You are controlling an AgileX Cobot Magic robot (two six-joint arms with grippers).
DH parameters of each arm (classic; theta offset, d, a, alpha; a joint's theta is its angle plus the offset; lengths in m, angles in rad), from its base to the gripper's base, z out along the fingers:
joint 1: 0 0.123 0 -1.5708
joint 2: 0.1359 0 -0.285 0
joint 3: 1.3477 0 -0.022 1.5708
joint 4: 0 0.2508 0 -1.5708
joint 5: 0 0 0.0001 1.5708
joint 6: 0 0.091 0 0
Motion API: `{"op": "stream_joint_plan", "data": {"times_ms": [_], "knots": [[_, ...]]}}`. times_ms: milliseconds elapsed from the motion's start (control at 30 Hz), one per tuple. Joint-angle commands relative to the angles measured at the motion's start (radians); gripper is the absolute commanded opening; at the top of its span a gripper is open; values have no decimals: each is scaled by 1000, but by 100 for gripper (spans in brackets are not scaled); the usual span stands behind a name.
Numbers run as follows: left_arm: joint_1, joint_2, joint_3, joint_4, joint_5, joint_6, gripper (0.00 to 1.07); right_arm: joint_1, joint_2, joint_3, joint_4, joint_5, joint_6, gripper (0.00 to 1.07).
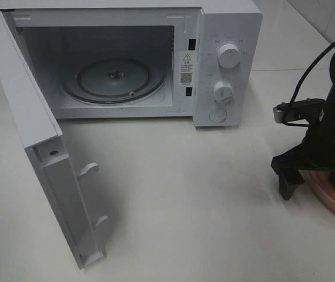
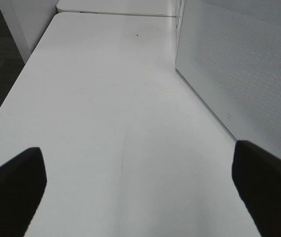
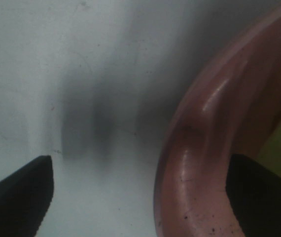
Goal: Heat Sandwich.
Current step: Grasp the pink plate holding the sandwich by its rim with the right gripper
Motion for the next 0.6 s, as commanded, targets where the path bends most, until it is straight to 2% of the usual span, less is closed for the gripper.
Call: {"op": "stream_joint_plan", "data": {"times_ms": [33, 267, 400, 433, 533, 567, 600], "knots": [[-5, -26, 4, 1, -5, -7, 97, -4, 29, -3, -20, -17, 16, 88], [-5, -26, 4, 1, -5, -7, 97, -4, 43, -3, -20, -17, 15, 87], [-5, -26, 4, 1, -5, -7, 97, -4, 43, -3, -25, -17, 15, 82], [-5, -26, 4, 1, -5, -7, 97, -4, 43, -3, -31, -17, 15, 79], [-5, -26, 4, 1, -5, -7, 97, -4, 43, -3, -61, -12, 51, 61], [-5, -26, 4, 1, -5, -7, 97, -4, 43, -3, -61, -12, 51, 61], [-5, -26, 4, 1, -5, -7, 97, -4, 43, -3, -72, -12, 72, 56]]}}
